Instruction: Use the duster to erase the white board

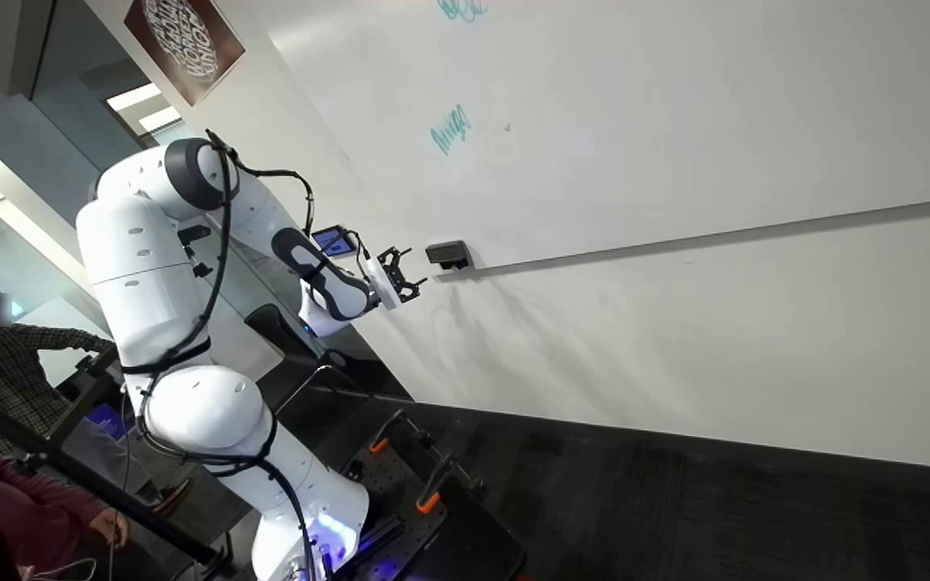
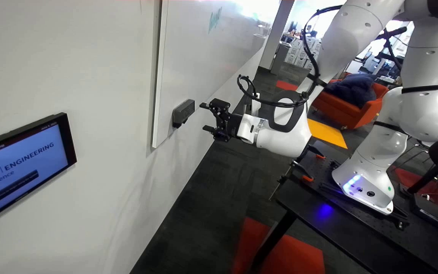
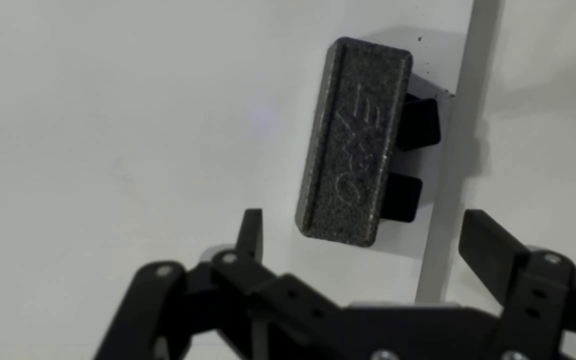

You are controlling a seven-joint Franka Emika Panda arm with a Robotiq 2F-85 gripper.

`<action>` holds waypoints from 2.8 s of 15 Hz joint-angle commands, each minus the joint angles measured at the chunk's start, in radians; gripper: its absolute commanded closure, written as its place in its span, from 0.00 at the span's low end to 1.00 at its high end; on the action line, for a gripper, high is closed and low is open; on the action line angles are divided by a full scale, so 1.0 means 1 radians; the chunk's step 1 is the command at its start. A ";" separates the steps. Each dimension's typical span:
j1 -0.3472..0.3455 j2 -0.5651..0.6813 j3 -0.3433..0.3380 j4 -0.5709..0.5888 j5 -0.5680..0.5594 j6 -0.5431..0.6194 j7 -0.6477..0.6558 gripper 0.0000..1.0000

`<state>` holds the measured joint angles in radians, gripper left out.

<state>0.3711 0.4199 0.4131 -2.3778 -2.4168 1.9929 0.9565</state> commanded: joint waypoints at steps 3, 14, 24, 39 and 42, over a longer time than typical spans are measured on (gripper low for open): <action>-0.045 0.071 -0.038 0.053 -0.219 -0.070 0.062 0.00; 0.149 0.083 -0.258 0.154 -0.192 0.117 0.172 0.00; 0.243 0.122 -0.358 0.171 -0.191 0.075 0.259 0.00; 0.411 0.185 -0.537 0.201 -0.191 -0.029 0.357 0.00; 0.433 0.194 -0.558 0.214 -0.191 -0.027 0.358 0.25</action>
<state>0.7683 0.5976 -0.1099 -2.1847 -2.6081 1.9773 1.2846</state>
